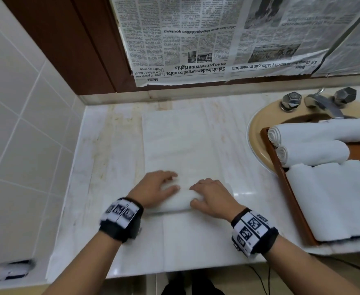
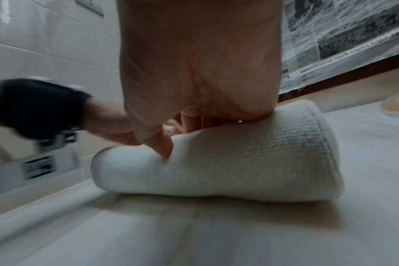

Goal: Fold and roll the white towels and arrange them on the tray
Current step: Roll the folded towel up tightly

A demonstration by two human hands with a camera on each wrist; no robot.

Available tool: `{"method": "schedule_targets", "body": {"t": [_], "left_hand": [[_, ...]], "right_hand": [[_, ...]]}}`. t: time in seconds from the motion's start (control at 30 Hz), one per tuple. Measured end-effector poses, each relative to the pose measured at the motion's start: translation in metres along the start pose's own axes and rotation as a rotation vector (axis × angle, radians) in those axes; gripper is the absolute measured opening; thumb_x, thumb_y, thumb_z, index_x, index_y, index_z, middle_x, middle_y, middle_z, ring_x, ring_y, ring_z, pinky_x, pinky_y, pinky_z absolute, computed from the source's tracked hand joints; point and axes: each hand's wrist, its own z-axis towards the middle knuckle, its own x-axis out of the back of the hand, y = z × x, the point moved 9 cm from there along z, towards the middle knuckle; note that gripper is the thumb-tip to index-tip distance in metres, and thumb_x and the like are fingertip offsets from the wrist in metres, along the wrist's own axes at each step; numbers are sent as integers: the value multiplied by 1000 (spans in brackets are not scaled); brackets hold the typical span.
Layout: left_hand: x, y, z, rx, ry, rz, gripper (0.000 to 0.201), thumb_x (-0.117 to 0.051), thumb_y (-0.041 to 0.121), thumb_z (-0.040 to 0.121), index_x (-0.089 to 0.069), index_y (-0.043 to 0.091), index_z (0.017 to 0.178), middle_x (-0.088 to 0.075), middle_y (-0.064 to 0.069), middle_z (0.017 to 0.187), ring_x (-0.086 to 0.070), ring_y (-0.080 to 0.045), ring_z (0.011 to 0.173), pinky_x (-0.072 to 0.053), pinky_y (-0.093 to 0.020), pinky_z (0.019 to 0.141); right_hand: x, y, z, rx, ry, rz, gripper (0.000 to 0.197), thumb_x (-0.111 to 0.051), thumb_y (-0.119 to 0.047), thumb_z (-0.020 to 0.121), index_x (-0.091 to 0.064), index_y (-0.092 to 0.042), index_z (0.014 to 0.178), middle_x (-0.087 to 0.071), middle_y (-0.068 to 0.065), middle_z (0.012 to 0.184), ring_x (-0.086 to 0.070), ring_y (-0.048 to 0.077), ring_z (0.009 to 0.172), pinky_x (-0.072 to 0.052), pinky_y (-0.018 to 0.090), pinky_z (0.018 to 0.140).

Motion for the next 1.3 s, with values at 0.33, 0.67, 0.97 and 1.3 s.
{"method": "schedule_targets", "body": {"t": [0.33, 0.67, 0.97, 1.3], "left_hand": [[-35, -16, -46, 111, 4, -7, 59, -43, 84, 75, -58, 53, 122, -64, 16, 107, -54, -9, 106, -42, -43, 98], [-27, -2, -47, 254, -127, 284, 46, -44, 71, 90, -52, 52, 131, -46, 17, 136, -34, -18, 131, -23, -47, 106], [-43, 6, -62, 248, 107, 116, 67, -22, 82, 81, -56, 49, 128, -54, 18, 126, -40, -15, 126, -26, -38, 103], [-40, 20, -54, 263, 107, 186, 43, -35, 65, 97, -50, 48, 134, -46, 18, 138, -34, -13, 134, -17, -54, 114]], "right_hand": [[2, 11, -27, 25, 22, 187, 41, -64, -45, 93, -58, -20, 124, -66, 1, 114, -59, 22, 103, -43, 29, 85], [-10, 9, -38, 73, 126, -6, 78, -38, -76, 80, -62, -22, 130, -62, -2, 119, -54, 20, 111, -40, 34, 96], [1, 15, -32, 11, 177, -33, 60, -42, -66, 90, -63, -21, 123, -62, 0, 117, -57, 22, 106, -43, 38, 91], [1, 15, -25, 68, 156, 95, 63, -52, -67, 85, -66, -21, 126, -63, 1, 117, -55, 21, 108, -41, 34, 94]]}}
